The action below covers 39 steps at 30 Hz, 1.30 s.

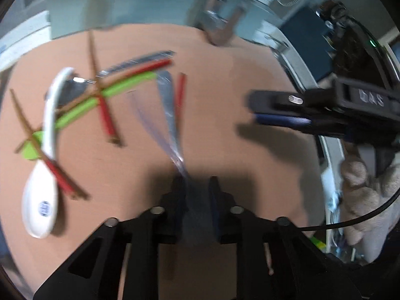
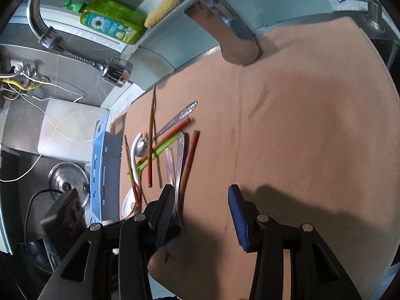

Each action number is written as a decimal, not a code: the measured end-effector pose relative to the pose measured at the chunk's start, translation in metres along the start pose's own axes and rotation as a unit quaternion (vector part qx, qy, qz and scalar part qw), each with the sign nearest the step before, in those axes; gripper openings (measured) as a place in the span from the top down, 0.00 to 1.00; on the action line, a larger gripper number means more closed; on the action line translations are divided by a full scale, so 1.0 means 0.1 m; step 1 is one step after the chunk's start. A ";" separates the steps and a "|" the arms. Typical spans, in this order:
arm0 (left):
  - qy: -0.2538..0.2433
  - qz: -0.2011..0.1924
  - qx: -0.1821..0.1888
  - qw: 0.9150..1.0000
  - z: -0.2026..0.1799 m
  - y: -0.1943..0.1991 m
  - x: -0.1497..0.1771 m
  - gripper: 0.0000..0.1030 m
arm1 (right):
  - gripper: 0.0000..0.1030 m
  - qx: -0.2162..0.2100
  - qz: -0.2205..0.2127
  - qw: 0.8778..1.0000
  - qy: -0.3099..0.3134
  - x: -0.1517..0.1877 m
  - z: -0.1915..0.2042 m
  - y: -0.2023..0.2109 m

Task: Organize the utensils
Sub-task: 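Move the left tool back over the utensil pile toward the clear plastic spoon, then grasp the clear plastic spoon with the left tool while the right tool approaches a red-tipped chopstick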

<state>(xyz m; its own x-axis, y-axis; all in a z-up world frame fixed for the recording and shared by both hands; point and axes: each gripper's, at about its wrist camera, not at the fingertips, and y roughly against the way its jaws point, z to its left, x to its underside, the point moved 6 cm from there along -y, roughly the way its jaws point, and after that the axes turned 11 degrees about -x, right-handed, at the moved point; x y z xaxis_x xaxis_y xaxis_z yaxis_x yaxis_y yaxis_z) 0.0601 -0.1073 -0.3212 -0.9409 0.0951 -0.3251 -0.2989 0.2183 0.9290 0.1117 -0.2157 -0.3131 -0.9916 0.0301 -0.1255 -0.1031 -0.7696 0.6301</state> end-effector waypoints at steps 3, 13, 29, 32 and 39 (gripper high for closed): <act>-0.008 0.004 -0.023 1.000 -0.12 -0.07 0.06 0.86 | 0.61 0.001 0.006 1.000 0.001 0.03 0.00 -0.05; 0.017 -0.011 -0.043 0.999 0.11 0.11 0.13 0.86 | 0.60 -0.014 0.042 0.999 0.005 0.18 0.08 -0.24; 0.058 -0.041 -0.059 0.996 0.76 0.48 0.22 0.86 | 0.60 -0.038 0.142 0.989 0.026 0.73 0.39 -0.71; 0.062 -0.043 -0.062 0.995 0.83 0.50 0.23 0.86 | 0.59 -0.057 0.140 0.988 0.010 0.72 0.45 -0.82; 0.065 -0.047 -0.059 0.995 0.87 0.54 0.29 0.86 | 0.59 -0.077 0.125 0.989 0.024 0.62 0.60 -0.71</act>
<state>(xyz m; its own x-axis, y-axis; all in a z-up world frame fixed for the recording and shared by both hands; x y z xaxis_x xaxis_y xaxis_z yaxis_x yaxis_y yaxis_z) 0.0301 -0.0084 -0.2959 -0.9181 -0.0476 -0.3934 -0.3962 0.1047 0.9122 0.0532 -0.1208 -0.3199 -0.9793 -0.2016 -0.0194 0.1621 -0.8374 0.5220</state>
